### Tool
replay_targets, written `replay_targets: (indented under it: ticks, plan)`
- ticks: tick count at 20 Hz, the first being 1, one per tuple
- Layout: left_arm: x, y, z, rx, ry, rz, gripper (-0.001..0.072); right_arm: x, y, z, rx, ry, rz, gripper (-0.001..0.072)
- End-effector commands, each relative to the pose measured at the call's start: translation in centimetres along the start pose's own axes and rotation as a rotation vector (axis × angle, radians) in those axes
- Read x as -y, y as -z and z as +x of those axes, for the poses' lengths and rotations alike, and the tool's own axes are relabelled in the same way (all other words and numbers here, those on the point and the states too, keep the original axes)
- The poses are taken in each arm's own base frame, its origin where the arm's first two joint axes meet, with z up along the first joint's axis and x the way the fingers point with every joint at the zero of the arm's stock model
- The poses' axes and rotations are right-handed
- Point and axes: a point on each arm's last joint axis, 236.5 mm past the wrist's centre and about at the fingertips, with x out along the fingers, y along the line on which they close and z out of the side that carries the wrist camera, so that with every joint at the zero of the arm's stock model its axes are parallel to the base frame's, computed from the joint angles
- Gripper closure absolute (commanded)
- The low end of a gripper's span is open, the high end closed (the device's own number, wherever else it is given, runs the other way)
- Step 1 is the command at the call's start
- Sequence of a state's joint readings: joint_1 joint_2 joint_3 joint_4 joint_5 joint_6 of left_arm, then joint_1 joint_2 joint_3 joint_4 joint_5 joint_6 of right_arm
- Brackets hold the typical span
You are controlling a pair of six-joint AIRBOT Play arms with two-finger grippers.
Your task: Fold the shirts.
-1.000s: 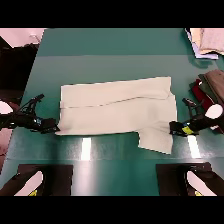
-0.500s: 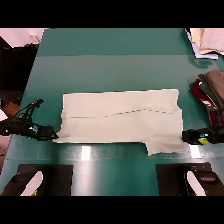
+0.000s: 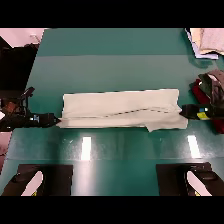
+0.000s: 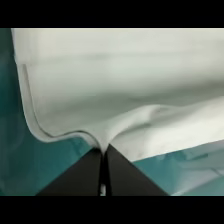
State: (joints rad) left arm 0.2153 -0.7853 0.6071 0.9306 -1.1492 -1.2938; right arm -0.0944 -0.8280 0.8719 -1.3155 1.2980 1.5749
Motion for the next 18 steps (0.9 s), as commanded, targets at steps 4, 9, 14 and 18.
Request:
replay_targets:
  ticks: [4, 9, 14, 18]
  plan:
    - [-1.2, -6.5, 0.1, 0.257, -0.018, -0.069, 0.0685, -2.0, -6.2, 3.8, -0.01, -0.019, -0.058, 0.0696]
    - [-2.9, -9.1, 1.5, 0.265, -0.051, -0.077, 0.0685, -1.7, -8.4, 6.5, -0.033, -0.015, -0.044, 0.0695]
    - [-4.2, -11.3, 3.8, 0.235, -0.045, -0.121, 0.0284, -1.6, -9.4, 8.4, -0.061, -0.018, -0.032, 0.0677]
    - [-3.2, -13.7, 3.3, 0.269, -0.01, -0.13, 0.0217, -1.3, -10.4, 8.1, -0.062, -0.017, -0.035, 0.0334]
